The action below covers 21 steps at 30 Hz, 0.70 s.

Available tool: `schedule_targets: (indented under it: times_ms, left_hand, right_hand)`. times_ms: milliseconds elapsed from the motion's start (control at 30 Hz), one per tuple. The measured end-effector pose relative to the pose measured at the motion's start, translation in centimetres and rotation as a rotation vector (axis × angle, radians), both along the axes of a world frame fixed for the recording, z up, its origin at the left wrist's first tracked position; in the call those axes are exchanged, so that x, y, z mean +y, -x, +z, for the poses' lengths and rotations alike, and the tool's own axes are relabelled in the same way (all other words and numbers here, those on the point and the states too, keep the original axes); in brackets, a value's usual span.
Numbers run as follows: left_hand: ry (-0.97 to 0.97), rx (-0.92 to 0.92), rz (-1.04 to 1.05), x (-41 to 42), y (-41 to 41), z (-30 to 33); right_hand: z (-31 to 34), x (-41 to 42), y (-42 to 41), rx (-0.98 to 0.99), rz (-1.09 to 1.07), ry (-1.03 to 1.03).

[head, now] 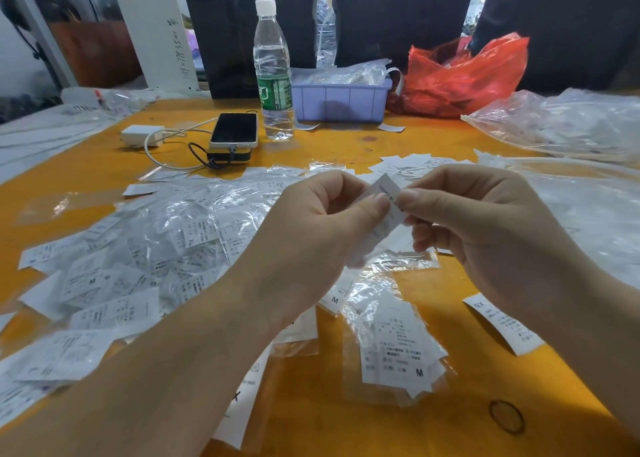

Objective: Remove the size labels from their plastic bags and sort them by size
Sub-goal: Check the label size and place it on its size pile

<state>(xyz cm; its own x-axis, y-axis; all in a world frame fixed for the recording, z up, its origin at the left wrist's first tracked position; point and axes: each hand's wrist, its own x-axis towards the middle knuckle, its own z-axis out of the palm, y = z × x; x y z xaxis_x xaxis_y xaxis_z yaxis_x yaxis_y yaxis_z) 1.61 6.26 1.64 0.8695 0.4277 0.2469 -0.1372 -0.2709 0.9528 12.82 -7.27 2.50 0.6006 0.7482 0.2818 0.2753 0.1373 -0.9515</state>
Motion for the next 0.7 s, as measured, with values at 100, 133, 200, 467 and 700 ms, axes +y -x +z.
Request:
schedule_targets:
  times_ms: [100, 133, 200, 467, 700]
  left_hand:
    - [-0.007, 0.005, 0.024, 0.0, -0.1, 0.0]
    - [-0.004, 0.01, 0.033, 0.0, -0.2, 0.0]
    - [0.001, 0.014, 0.04, 0.0, -0.2, 0.0]
    - [-0.003, 0.006, 0.032, 0.0, 0.1, 0.1]
    - [0.006, 0.021, 0.03, 0.0, 0.2, 0.2]
  right_hand:
    - [0.1, 0.0, -0.1, 0.008, -0.001, -0.014]
    - [0.2, -0.1, -0.2, 0.025, -0.019, -0.037]
    - [0.2, -0.1, -0.4, 0.031, -0.053, -0.06]
    - [-0.1, -0.1, 0.2, -0.114, -0.025, -0.033]
    - [-0.2, 0.1, 0.6, -0.126, 0.038, 0.021]
